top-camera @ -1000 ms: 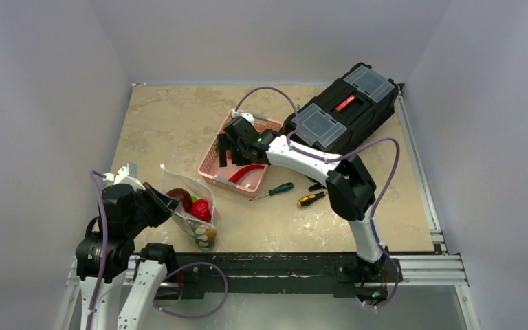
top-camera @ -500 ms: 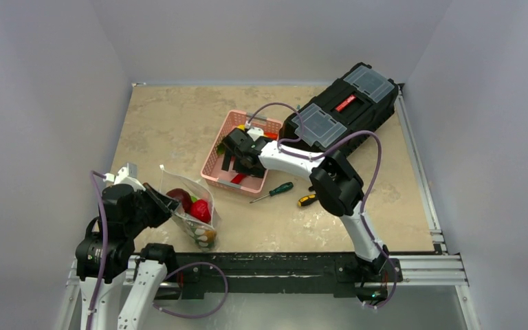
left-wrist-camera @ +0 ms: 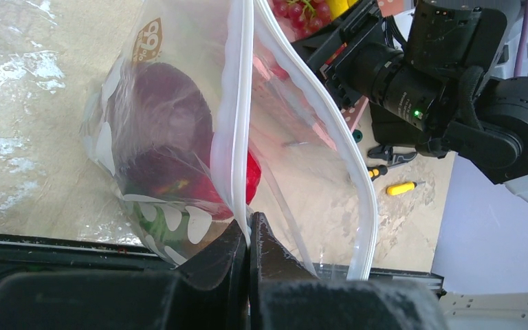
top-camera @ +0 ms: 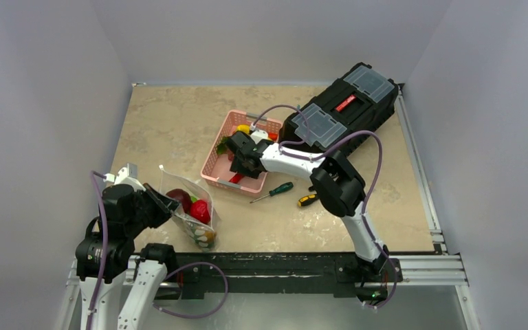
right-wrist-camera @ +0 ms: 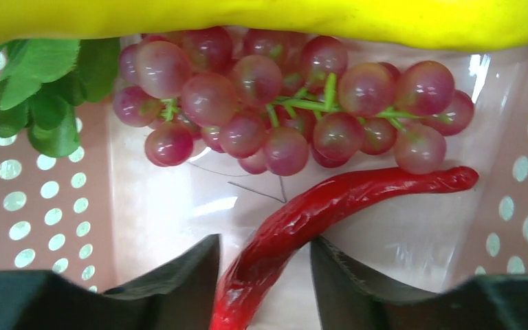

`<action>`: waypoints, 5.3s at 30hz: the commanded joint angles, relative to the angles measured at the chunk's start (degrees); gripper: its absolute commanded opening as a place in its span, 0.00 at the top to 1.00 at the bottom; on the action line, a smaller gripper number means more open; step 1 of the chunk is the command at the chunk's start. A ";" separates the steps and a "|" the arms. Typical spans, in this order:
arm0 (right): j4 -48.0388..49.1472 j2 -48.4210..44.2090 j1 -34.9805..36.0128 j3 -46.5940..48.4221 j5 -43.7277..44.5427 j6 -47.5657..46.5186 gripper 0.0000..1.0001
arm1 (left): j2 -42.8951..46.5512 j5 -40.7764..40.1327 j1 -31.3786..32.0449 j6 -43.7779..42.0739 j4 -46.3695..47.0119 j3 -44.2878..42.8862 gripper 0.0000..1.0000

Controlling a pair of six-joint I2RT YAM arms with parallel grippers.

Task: Place the food in the zip-top bag and seal the zipper
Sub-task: Pick up the fake vegetable from the bin, then place the fake vegetable in the zipper food storage bag, then adjust the fake fruit in the bin.

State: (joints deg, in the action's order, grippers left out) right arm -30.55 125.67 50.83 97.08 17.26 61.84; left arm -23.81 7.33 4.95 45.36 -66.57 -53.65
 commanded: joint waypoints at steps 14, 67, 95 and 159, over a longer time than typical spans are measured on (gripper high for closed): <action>8.39 -13.16 -0.31 -8.81 4.45 2.32 0.93 | 0.89 0.87 0.07 -0.54 0.96 0.48 1.00; 55.70 -25.96 9.03 -17.57 -63.46 -30.56 0.98 | -0.40 2.10 0.06 0.57 3.07 0.79 1.00; 26.70 -20.99 9.73 -9.76 -65.53 -52.38 0.85 | -1.06 2.33 0.06 0.12 3.31 0.46 1.00; 14.72 -5.60 -2.76 10.72 6.32 -34.69 0.05 | 0.78 1.64 0.06 -0.81 0.96 0.47 1.00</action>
State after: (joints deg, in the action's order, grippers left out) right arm -15.64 118.17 47.46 101.41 23.14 21.61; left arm -23.24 8.73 4.95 45.36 -65.93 -52.60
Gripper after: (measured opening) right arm 0.957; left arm 0.003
